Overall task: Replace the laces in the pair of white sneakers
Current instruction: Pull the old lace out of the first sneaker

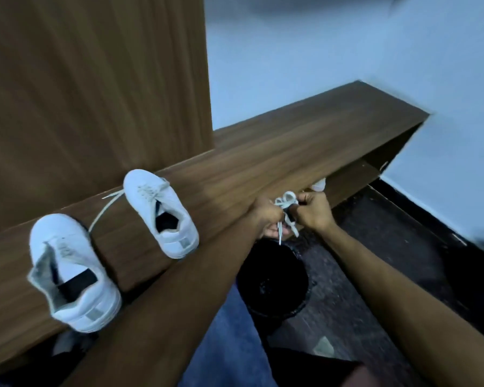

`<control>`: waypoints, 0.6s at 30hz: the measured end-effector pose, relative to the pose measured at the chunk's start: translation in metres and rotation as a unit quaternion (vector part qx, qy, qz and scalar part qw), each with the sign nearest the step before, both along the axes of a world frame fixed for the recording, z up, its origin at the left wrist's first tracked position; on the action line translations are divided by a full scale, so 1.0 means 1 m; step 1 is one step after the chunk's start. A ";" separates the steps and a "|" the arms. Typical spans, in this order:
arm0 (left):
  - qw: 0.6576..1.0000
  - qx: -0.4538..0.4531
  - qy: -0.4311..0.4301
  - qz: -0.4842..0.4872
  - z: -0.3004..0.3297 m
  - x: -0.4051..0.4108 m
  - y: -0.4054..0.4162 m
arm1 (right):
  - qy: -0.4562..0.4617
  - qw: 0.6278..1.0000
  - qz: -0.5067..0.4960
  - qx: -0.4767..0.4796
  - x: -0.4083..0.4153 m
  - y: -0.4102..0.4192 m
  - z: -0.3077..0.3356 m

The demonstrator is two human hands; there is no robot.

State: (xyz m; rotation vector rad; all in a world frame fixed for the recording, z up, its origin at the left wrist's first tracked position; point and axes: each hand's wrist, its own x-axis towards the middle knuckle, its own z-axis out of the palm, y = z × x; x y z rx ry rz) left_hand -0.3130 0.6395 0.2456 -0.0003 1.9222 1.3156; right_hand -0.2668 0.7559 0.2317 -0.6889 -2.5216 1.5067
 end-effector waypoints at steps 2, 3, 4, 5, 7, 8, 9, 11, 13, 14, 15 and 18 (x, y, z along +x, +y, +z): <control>0.998 -0.036 -0.032 -0.030 -0.026 0.009 0.013 | -0.014 1.000 -0.014 -0.012 0.015 0.008 -0.028; 0.996 -0.057 -0.039 -0.048 -0.036 0.012 0.016 | -0.027 0.999 -0.022 -0.014 0.021 0.010 -0.039; 0.994 -0.077 -0.040 -0.065 -0.045 0.012 0.018 | -0.044 0.999 -0.028 -0.010 0.023 0.011 -0.053; 0.990 -0.101 -0.035 -0.089 -0.053 0.015 0.024 | -0.071 0.997 -0.034 0.001 0.028 0.018 -0.071; 0.976 -0.159 0.030 -0.145 -0.058 0.012 0.020 | -0.136 0.989 -0.002 0.050 0.029 0.019 -0.094; 0.964 -0.184 0.074 -0.175 -0.060 0.009 0.022 | -0.177 0.981 0.022 0.073 0.029 0.026 -0.110; 0.951 -0.206 0.115 -0.198 -0.059 0.006 0.022 | -0.218 0.971 0.051 0.088 0.030 0.028 -0.117; 0.937 -0.222 0.165 -0.215 -0.052 -0.001 0.018 | -0.264 0.955 0.090 0.099 0.029 0.031 -0.126; 0.941 -0.211 0.186 -0.186 -0.041 -0.011 0.010 | -0.283 0.951 0.084 0.093 0.027 0.030 -0.123; 0.947 -0.197 0.191 -0.165 -0.036 -0.017 0.005 | -0.279 0.952 0.077 0.095 0.025 0.030 -0.121; 0.953 -0.180 0.193 -0.150 -0.031 -0.023 -0.001 | -0.267 0.957 0.068 0.089 0.023 0.029 -0.117; 0.962 -0.133 0.203 -0.121 -0.014 -0.037 -0.021 | -0.214 0.973 0.052 0.075 0.014 0.020 -0.099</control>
